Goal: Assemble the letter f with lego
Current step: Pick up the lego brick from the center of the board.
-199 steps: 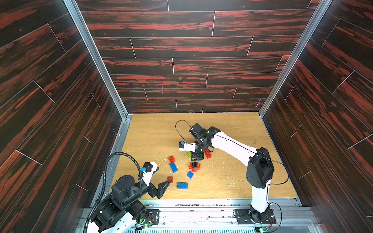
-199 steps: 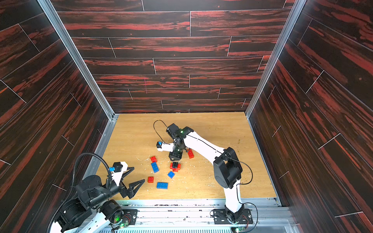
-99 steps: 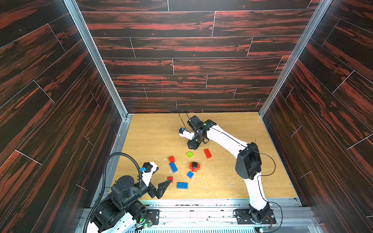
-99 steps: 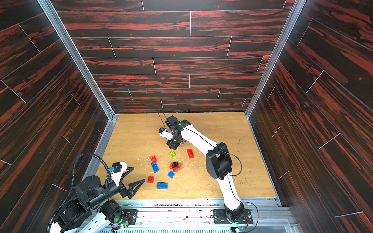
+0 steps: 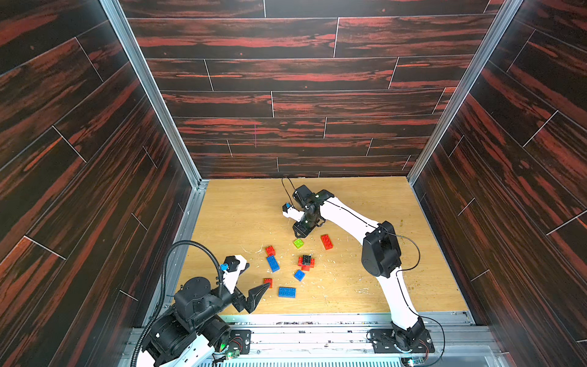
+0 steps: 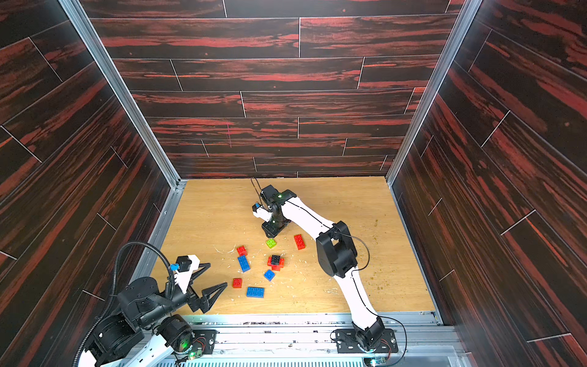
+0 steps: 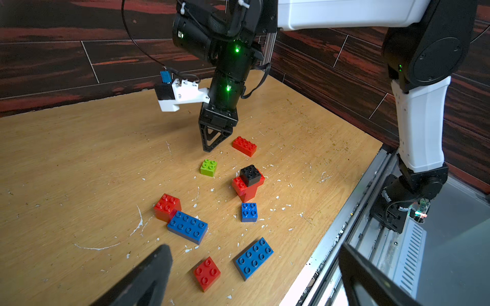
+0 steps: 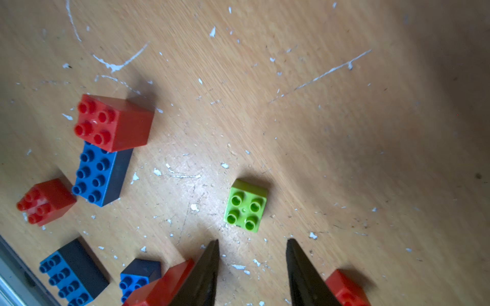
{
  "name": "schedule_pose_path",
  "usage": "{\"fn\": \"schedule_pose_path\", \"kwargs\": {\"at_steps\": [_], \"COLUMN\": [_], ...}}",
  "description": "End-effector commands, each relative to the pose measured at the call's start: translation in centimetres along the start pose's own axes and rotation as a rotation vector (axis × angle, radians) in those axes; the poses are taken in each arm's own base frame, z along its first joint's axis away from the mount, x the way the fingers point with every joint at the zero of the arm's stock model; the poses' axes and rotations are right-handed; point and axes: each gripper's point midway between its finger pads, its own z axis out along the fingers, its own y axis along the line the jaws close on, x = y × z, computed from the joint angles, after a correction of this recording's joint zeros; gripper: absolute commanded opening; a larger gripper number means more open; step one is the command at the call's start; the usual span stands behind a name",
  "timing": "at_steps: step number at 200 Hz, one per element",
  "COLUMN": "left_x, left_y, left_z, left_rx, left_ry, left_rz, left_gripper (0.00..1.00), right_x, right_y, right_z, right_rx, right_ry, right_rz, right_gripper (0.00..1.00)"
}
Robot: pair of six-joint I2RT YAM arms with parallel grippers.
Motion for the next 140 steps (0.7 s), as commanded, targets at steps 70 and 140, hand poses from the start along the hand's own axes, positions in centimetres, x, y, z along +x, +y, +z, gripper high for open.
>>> {"fn": "schedule_pose_path", "kwargs": {"at_steps": [70, 140], "left_x": [-0.1, -0.1], "left_y": [0.1, 0.0], "left_z": [-0.1, -0.1], "left_rx": [-0.005, -0.003], "left_ry": [-0.008, -0.008], "left_rz": [0.001, 0.001], "left_gripper": [1.0, 1.0], "right_x": [1.7, 2.2], "right_y": [1.3, 1.2], "right_z": [3.1, 4.3], "right_rx": [-0.046, -0.017], "right_ry": [0.064, 0.089], "right_rz": [0.026, 0.032], "right_gripper": [0.44, 0.44]}}
